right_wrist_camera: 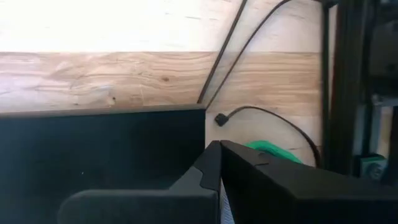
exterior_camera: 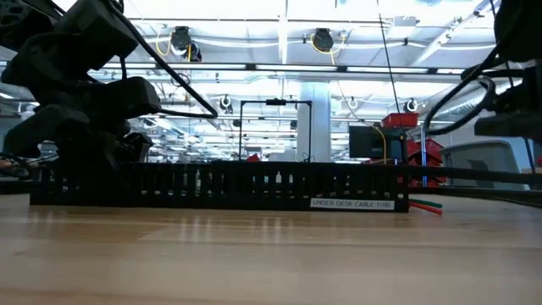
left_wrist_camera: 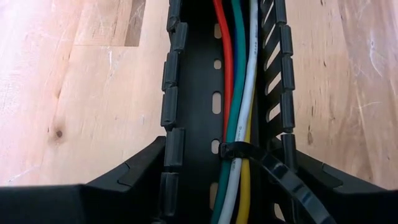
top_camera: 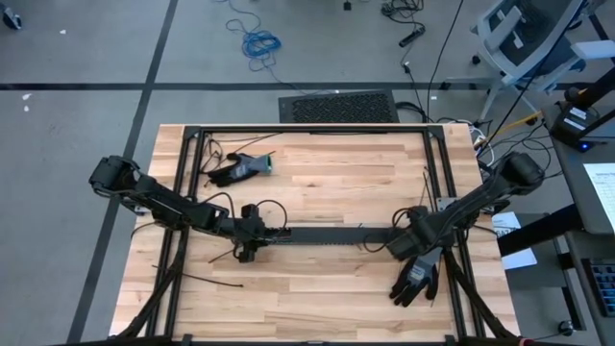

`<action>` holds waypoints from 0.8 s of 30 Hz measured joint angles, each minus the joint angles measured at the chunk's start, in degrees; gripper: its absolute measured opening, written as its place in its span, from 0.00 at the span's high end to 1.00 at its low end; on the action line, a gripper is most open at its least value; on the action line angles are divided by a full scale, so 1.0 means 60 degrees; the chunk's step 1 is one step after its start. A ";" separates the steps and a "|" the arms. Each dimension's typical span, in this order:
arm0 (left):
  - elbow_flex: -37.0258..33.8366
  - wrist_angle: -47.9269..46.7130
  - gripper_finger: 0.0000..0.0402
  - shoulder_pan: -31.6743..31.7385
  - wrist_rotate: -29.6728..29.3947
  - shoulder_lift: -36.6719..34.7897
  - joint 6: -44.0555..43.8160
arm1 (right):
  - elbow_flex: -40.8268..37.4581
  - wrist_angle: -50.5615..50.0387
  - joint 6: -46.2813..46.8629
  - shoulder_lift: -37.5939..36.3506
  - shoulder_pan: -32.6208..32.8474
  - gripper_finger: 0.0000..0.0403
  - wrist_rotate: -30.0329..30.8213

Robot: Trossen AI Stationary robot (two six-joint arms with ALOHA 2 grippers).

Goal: Ziptie cables
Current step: Close the black cable duct

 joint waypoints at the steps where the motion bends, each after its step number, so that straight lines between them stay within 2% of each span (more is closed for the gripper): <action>1: 0.0000 0.0001 0.39 0.0000 0.0000 0.0000 0.0000 | -0.0047 0.0148 0.0020 0.0066 0.0000 1.00 0.0026; 6: -0.0004 -0.0010 0.39 0.0000 -0.0004 0.0004 -0.0002 | -0.0006 0.0828 0.0151 -0.0026 0.0000 1.00 0.0456; 17: -0.0004 0.0018 0.39 0.0004 0.0004 0.0007 0.0000 | 0.0468 0.0872 -0.0040 -0.0327 -0.0004 1.00 0.0867; 24: -0.0015 0.0134 0.39 0.0004 0.0004 0.0015 0.0019 | 0.0468 0.2217 -0.0404 -0.0062 -0.0231 1.00 0.1281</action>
